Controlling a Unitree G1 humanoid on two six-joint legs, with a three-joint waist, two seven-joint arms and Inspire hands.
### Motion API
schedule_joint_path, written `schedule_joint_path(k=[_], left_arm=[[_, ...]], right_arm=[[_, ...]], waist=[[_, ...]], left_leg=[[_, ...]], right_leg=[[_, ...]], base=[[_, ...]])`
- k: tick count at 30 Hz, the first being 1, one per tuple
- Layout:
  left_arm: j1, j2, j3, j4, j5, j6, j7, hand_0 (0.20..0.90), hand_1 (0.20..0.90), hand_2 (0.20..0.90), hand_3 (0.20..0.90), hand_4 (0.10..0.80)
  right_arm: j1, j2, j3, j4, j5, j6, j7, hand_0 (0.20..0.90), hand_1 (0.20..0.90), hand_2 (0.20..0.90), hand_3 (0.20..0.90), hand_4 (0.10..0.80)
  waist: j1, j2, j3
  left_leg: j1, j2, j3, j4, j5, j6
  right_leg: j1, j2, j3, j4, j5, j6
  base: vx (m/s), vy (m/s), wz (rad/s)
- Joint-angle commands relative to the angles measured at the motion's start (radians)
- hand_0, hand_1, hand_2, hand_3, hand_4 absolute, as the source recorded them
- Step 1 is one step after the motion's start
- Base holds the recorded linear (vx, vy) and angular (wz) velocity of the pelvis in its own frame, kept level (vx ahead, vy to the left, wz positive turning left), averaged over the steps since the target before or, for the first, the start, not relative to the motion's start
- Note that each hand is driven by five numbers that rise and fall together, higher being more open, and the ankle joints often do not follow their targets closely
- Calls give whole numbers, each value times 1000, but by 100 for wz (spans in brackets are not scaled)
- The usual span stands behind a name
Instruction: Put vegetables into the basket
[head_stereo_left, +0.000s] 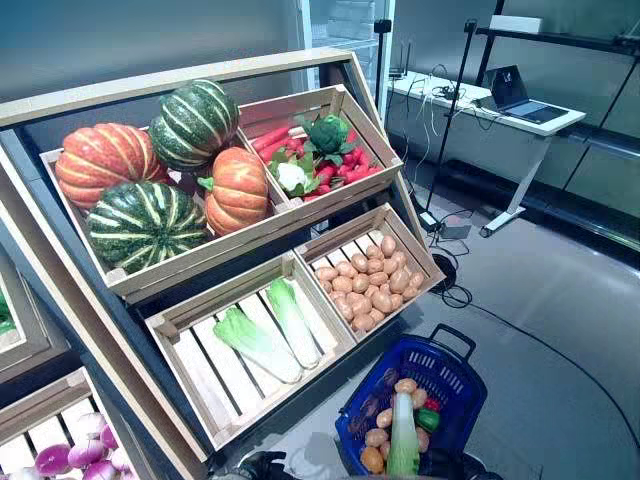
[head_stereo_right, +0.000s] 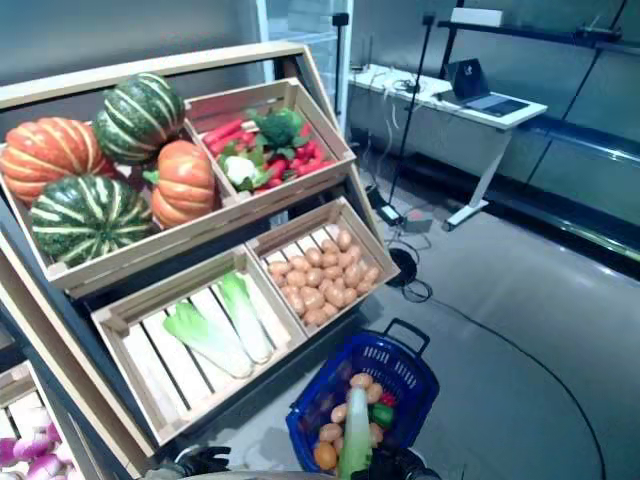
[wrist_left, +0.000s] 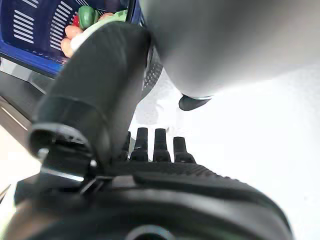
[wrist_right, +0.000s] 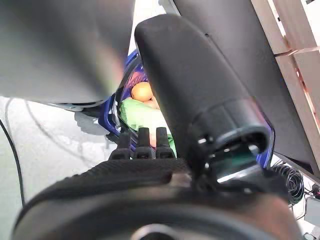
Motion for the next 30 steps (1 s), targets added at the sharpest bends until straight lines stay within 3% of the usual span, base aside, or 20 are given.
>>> schedule_joint_path(k=[1,8,11,13,16,18,19,22,25,30], left_arm=[[-82,-11,-21,43,33,-10,-7,900,900,900,900,800],[-83,-18,-6,46,-44,-12,22,900,900,900,900,800],[-90,-22,21,21,-113,-63,39,900,900,900,900,800],[-97,-13,47,-68,-175,-98,7,900,900,900,900,800],[-98,9,56,-210,-236,-87,-51,900,900,900,900,800],[-95,28,61,-321,-276,-50,-73,900,900,900,900,800],[-91,55,72,-454,-356,-2,-104,900,900,900,900,800],[-93,83,96,-580,-437,8,-139,900,900,900,900,800],[-110,131,128,-778,-430,6,-127,900,900,900,900,800],[-147,206,164,-867,-265,-26,-94,900,900,900,900,800]], right_arm=[[-76,40,55,16,7,-16,41,900,900,900,900,800],[-75,46,53,34,7,-20,44,900,900,900,900,800],[-77,50,52,27,12,-12,42,900,900,900,900,800],[-75,43,51,12,18,-1,39,900,900,900,900,800],[-69,31,44,-22,23,27,33,900,900,900,900,800],[-61,25,42,-40,27,39,26,900,900,900,900,800],[-48,18,38,-60,29,47,19,900,900,900,900,800],[-36,12,33,-74,31,50,16,900,900,900,900,800],[-14,12,25,-72,38,48,5,900,900,900,900,800],[5,2,19,-55,26,28,18,900,900,900,900,800]], waist=[[-3,-20,47],[-2,-20,45],[-3,-20,47],[-1,-17,52],[4,-11,59],[7,-6,60],[10,-1,63],[14,6,68],[19,13,72],[19,20,75]], left_leg=[[17,-5,-46,8,-78,-18],[16,-2,-45,8,-78,-20],[15,-1,-45,8,-78,-22],[12,1,-43,8,-75,-25],[4,2,-47,8,-70,-28],[-1,2,-51,8,-68,-29],[-9,3,-55,8,-63,-29],[-22,4,-57,8,-58,-30],[-40,7,-59,8,-52,-32],[-54,10,-56,8,-44,-36]], right_leg=[[29,-41,-2,5,-8,32],[26,-40,-3,5,-6,34],[24,-39,-1,5,-5,34],[21,-38,-2,5,-2,33],[17,-38,-7,5,3,33],[12,-38,-9,5,5,32],[4,-38,-11,5,9,32],[-7,-38,-14,5,12,30],[-21,-36,-17,5,13,28],[-31,-33,-20,5,11,24]], base=[[0,0,0],[0,0,0],[0,0,0],[0,0,0],[-21,-14,0],[-14,-17,0],[0,0,0],[-45,-38,1],[-31,-54,0],[-12,-33,1]])
